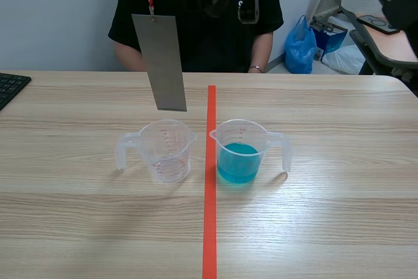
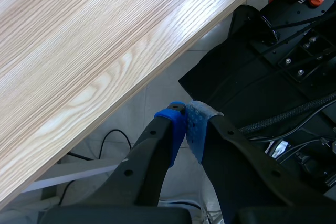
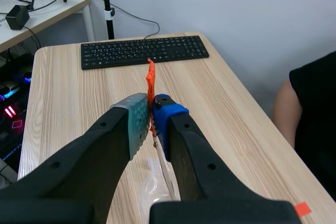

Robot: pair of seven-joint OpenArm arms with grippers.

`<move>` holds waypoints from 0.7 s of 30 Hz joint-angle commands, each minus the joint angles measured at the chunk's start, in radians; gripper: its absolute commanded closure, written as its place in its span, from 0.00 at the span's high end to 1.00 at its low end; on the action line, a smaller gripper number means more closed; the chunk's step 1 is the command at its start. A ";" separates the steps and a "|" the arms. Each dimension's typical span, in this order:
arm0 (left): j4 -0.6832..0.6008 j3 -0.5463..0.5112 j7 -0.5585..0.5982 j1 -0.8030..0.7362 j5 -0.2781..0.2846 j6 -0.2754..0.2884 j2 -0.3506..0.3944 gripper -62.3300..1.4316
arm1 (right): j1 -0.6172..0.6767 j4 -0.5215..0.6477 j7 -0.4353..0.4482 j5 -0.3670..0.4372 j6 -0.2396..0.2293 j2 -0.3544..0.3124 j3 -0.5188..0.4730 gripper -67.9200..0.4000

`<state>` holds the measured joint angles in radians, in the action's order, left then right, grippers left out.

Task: Do the redox reaction experiment.
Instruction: 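Put the plate into the left beaker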

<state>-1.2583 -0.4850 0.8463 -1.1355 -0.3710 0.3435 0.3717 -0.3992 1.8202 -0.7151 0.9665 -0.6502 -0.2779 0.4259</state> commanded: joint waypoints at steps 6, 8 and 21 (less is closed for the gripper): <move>-0.004 -0.009 0.013 0.000 0.007 0.002 0.006 0.07 | -0.034 -0.032 0.019 -0.048 0.008 0.060 0.014 0.03; -0.004 -0.009 0.013 0.002 0.007 0.002 0.006 0.07 | -0.034 -0.048 0.020 -0.056 0.007 0.070 0.014 0.03; -0.004 -0.009 0.014 0.003 0.007 0.002 0.006 0.07 | -0.034 -0.146 0.088 -0.080 0.007 0.073 0.022 0.03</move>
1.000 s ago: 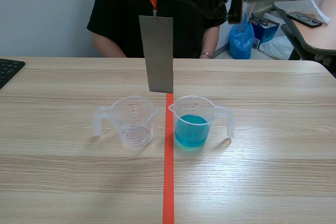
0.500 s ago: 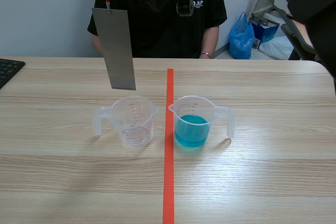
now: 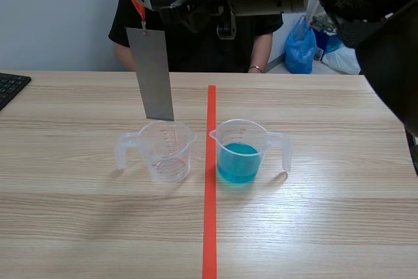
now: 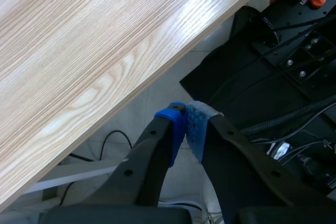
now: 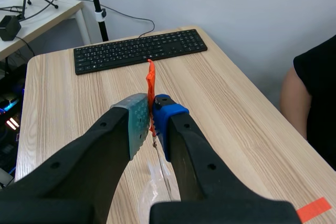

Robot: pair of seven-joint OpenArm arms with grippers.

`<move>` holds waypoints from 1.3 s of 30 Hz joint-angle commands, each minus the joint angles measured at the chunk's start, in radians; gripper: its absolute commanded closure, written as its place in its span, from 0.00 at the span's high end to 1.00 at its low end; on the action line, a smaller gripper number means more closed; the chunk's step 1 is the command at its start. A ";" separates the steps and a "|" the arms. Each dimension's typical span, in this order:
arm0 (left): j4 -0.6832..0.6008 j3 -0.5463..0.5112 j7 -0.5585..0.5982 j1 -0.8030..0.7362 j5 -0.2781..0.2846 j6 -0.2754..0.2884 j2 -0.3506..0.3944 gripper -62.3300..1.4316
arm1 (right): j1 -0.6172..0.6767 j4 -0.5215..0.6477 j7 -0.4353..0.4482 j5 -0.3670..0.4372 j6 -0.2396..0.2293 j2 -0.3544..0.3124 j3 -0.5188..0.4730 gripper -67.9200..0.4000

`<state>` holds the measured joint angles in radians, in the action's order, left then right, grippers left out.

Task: Do the redox reaction experiment.
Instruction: 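Put the plate into the left beaker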

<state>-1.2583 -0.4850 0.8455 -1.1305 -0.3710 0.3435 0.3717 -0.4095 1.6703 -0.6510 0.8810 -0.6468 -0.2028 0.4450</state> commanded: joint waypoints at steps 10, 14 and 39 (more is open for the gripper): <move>-0.004 -0.009 0.014 -0.002 0.008 0.002 0.006 0.07 | -0.023 -0.077 0.112 -0.048 0.003 -0.002 0.062 0.03; -0.004 -0.009 0.014 -0.002 0.008 0.002 0.006 0.07 | -0.023 -0.120 0.143 -0.052 0.003 -0.002 0.082 0.03; -0.005 -0.009 0.019 0.004 0.011 0.003 0.005 0.07 | -0.023 -0.366 0.406 -0.347 -0.030 0.023 0.138 0.03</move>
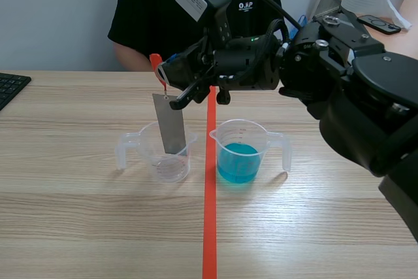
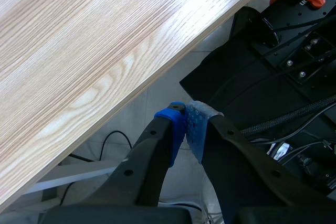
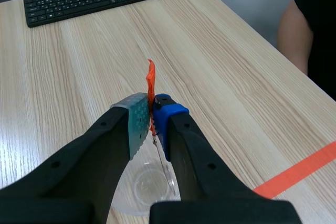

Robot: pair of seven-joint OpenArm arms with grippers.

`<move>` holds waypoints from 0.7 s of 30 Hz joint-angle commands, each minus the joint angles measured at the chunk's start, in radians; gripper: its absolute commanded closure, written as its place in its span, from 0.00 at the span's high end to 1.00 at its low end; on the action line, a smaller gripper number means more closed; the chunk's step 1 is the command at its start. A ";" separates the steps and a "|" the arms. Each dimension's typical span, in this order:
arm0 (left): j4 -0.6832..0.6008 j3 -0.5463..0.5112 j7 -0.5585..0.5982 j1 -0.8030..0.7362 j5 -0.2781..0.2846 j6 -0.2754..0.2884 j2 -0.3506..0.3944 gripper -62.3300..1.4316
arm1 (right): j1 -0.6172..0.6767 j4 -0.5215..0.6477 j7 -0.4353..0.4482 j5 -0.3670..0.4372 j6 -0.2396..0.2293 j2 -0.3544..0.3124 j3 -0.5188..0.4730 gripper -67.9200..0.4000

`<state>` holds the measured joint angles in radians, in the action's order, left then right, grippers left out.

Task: Do the redox reaction experiment.
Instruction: 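Put the plate into the left beaker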

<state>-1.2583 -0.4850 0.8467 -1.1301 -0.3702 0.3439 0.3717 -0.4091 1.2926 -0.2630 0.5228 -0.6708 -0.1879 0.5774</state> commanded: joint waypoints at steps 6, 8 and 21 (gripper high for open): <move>-0.005 -0.009 0.021 0.032 0.010 0.006 0.003 0.07 | -0.023 0.011 0.023 -0.046 -0.033 0.008 0.027 0.03; -0.006 -0.009 0.021 0.038 0.011 0.007 0.003 0.07 | -0.022 0.011 0.023 -0.064 -0.056 0.008 0.029 0.03; -0.006 -0.009 0.027 0.048 0.011 0.010 0.003 0.07 | -0.020 0.011 0.022 -0.119 -0.075 0.008 0.031 0.40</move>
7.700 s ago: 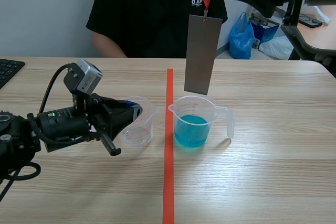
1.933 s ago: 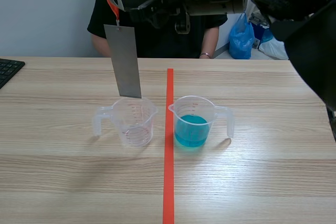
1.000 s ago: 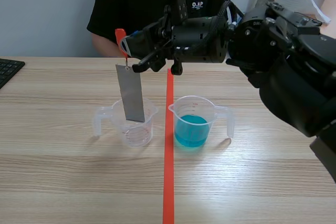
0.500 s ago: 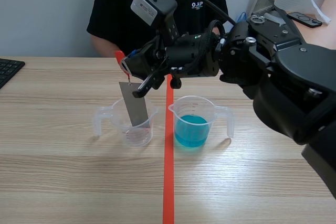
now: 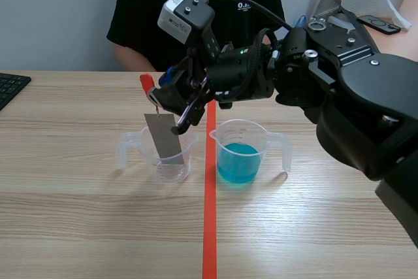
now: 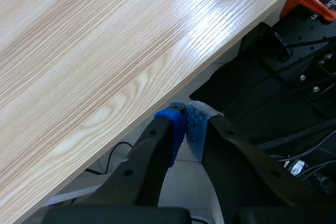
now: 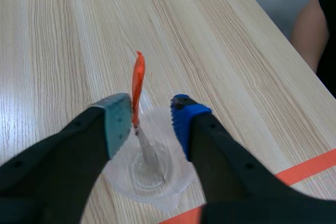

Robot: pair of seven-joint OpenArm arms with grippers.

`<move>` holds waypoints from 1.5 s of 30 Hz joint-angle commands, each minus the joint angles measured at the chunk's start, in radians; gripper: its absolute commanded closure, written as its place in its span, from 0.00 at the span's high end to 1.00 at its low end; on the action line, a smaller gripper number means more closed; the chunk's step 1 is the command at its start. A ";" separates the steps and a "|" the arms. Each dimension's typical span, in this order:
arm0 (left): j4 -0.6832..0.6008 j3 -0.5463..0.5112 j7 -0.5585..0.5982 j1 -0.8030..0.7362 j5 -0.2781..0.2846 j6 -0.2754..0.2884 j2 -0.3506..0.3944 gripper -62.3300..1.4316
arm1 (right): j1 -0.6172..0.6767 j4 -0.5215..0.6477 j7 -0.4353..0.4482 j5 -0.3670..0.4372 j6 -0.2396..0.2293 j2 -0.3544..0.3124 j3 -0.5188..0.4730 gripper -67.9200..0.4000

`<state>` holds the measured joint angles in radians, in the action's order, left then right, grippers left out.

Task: Do the redox reaction experiment.
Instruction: 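Put the plate into the left beaker, then return to the home posture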

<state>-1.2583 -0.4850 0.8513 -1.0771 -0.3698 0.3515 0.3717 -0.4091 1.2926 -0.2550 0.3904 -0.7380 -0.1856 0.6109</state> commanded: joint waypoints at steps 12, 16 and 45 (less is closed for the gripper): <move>-0.006 -0.009 0.021 -0.005 0.011 0.002 0.003 0.07 | -0.020 0.011 0.016 0.190 -0.008 0.009 0.125 1.00; -0.006 -0.009 0.021 -0.005 0.011 0.002 0.003 0.07 | -0.020 0.011 0.019 0.254 -0.008 0.010 0.167 1.00; -0.242 -0.008 0.209 -0.088 0.123 0.005 -0.130 0.98 | 0.446 0.478 0.367 0.296 0.268 -0.508 -0.047 1.00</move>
<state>-1.4818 -0.4850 1.0348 -1.1389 -0.2619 0.3527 0.2569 0.0391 1.7576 0.0971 0.6743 -0.4728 -0.6823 0.5777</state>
